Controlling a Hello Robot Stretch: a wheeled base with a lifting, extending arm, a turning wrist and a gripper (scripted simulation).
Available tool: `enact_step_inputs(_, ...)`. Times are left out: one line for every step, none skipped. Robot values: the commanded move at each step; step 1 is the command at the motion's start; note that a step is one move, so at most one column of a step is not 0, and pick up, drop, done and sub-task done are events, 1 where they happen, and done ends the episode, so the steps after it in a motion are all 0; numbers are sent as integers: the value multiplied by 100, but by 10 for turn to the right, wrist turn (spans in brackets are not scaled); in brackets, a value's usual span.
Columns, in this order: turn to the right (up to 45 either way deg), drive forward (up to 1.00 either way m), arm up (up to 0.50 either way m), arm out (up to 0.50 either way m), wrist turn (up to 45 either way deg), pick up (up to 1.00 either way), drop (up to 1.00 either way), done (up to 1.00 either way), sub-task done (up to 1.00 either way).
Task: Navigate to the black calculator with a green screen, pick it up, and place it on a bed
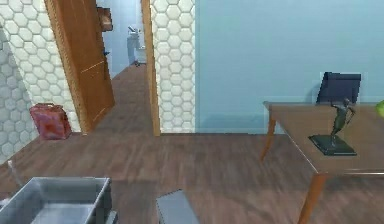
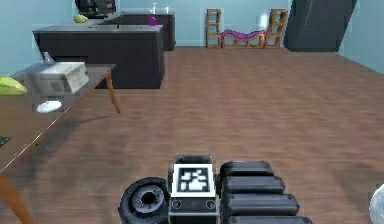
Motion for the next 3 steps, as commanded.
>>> enact_step_inputs(0,45,0,0,0,0,0,0,0)
enact_step_inputs(-60,0,0,0,0,0,0,0,0)
enact_step_inputs(0,90,0,0,0,0,0,0,0)
